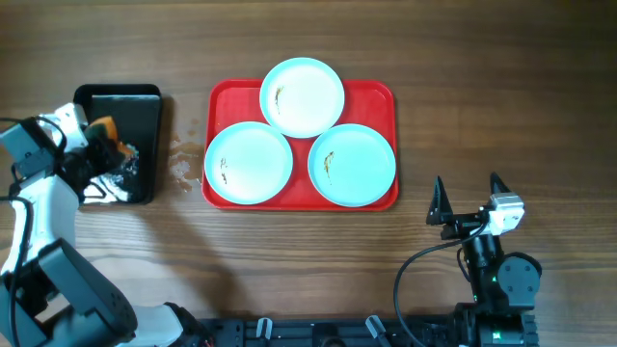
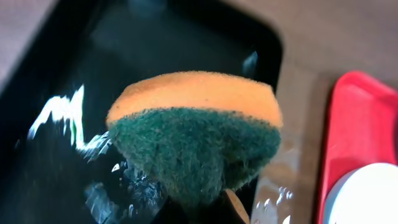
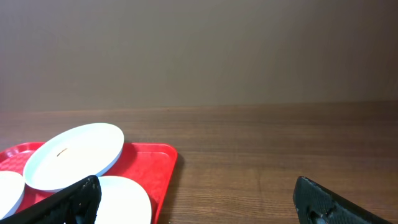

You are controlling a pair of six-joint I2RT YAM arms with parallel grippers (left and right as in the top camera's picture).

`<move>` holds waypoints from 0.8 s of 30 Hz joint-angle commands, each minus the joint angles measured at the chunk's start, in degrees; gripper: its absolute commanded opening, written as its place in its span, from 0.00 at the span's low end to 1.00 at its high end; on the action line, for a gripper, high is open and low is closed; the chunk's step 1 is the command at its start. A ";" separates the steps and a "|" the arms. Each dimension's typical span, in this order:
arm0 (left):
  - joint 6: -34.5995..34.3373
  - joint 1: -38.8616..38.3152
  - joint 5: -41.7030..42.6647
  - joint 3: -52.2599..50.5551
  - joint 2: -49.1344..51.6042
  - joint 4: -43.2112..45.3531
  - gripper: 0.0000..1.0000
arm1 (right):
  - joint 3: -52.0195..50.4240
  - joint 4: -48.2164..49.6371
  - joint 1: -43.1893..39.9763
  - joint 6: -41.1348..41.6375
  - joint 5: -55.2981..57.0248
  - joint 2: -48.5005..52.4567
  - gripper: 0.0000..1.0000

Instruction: Clean dirty plates on tray and stack at the side

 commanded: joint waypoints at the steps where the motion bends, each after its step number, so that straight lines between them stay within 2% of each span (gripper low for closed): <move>1: 1.84 0.22 9.07 3.32 -7.21 4.09 0.04 | -0.07 0.26 -0.33 0.74 1.05 -0.22 0.99; 4: 0.37 0.22 13.62 4.92 -13.44 9.42 0.04 | -0.07 0.26 -0.33 0.74 1.05 -0.22 1.00; 6: -1.22 0.22 13.57 4.92 -16.33 12.70 0.04 | -0.07 0.26 -0.33 0.74 1.05 -0.22 1.00; 9: -1.14 0.22 12.31 4.90 -17.29 11.26 0.04 | -0.07 0.26 -0.33 0.72 1.05 -0.22 1.00; 12: -0.94 0.22 3.10 3.80 -11.52 4.74 0.04 | -0.07 0.26 -0.33 0.74 1.05 -0.22 1.00; 16: -0.98 0.28 -1.49 1.70 0.46 3.34 0.04 | -0.07 0.26 -0.33 0.74 1.05 -0.22 1.00; 20: -1.01 0.39 1.16 1.90 2.40 4.79 0.04 | -0.07 0.26 -0.33 0.74 1.05 -0.22 1.00; 24: -2.67 0.39 11.56 3.37 -6.03 9.44 0.04 | -0.07 0.26 -0.33 0.74 1.05 -0.22 1.00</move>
